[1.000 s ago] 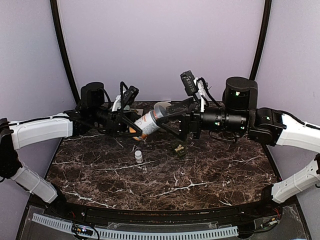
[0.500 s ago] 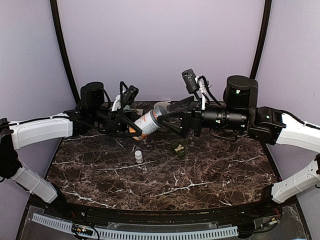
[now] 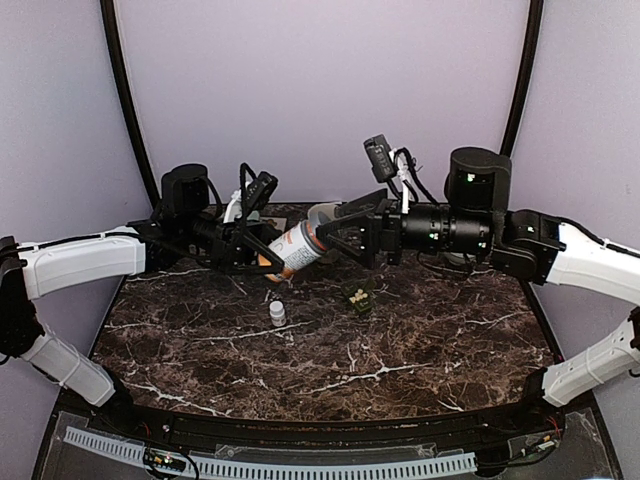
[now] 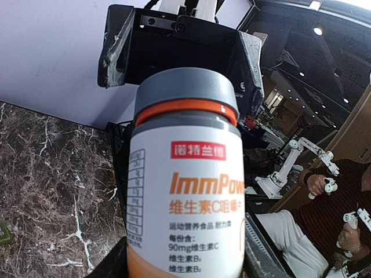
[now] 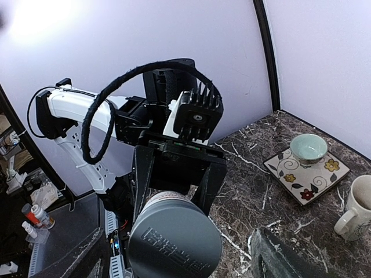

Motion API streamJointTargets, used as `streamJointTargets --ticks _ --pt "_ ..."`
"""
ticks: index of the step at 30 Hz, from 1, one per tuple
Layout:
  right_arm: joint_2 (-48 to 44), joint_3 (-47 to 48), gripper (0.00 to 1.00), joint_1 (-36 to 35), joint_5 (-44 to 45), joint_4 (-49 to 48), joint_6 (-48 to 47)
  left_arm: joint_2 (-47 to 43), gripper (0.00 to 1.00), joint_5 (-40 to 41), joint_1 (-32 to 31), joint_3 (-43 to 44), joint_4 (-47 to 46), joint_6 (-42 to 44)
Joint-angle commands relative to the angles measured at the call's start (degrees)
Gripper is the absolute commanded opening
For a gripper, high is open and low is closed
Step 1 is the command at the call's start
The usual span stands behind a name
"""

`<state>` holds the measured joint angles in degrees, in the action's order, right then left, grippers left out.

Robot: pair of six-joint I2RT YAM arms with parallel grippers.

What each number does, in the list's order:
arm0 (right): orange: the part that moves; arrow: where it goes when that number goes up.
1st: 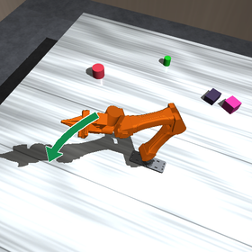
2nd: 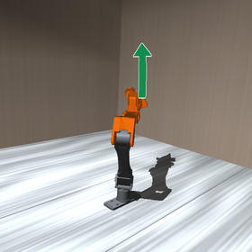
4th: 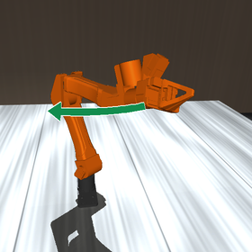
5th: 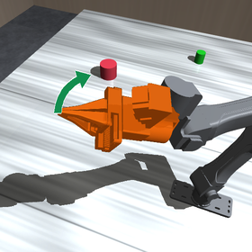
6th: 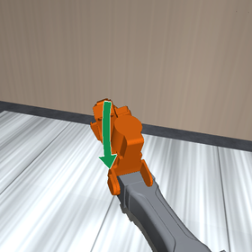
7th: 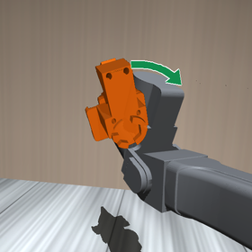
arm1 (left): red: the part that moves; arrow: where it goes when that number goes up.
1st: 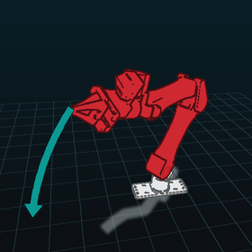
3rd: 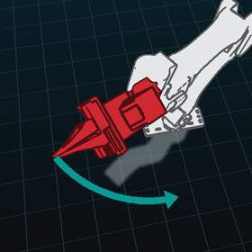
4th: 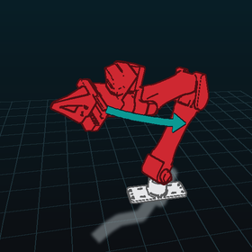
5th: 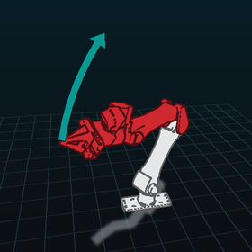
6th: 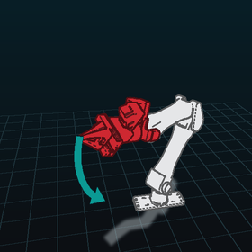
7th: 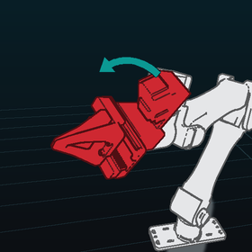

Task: Sort the pills into containers
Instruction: Screw the lid of the pill bottle onto the pill bottle.

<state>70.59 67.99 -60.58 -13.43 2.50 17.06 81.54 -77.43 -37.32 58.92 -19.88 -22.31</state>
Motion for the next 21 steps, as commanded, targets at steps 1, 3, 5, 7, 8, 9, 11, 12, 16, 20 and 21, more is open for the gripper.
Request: streamJointTargets --ticks 1,3,5,7,8,9,11,12,16,20,21 --pt "1.3 2.1 0.83 0.5 -3.2 -2.8 1.4 -1.7 0.00 -1.5 -0.4 2.2 -1.0 0.7" --pt "1.8 2.1 0.83 0.5 -4.3 -3.2 1.9 -1.7 0.00 -1.5 -0.4 2.3 -0.9 0.7" --pt "2.0 2.0 0.83 0.5 -4.9 -3.4 2.3 -1.6 0.00 -1.7 -0.4 2.3 -0.9 0.8" --pt "2.1 1.8 0.81 0.6 -5.4 -3.8 2.5 -1.6 0.00 -1.7 -0.4 2.4 -0.9 0.8" --pt "2.2 1.7 0.79 0.6 -5.6 -4.0 2.7 -1.6 0.00 -1.7 -0.4 2.4 -0.9 0.9" --pt "2.2 1.7 0.77 0.7 -5.8 -4.1 2.8 -1.6 0.00 -1.7 -0.4 2.4 -0.8 0.9" --pt "2.1 1.4 0.71 1.1 -6.8 -5.1 3.5 -1.5 0.00 -1.8 -0.4 2.4 -0.6 1.1" --pt "2.1 1.2 0.69 1.3 -7.2 -5.7 3.9 -1.5 0.00 -1.7 -0.4 2.4 -0.5 1.2" --pt "2.5 1.2 0.58 1.8 -8.7 -6.0 4.9 -1.6 0.00 -1.5 -0.4 2.4 -0.2 1.3" --pt "3.4 1.4 0.55 2.0 -9.9 -6.0 5.5 -1.5 0.00 -1.6 -0.4 2.5 -0.1 1.5" --pt "3.5 1.4 0.55 2.0 -10.0 -6.0 5.6 -1.5 0.00 -1.7 -0.4 2.5 -0.1 1.5"
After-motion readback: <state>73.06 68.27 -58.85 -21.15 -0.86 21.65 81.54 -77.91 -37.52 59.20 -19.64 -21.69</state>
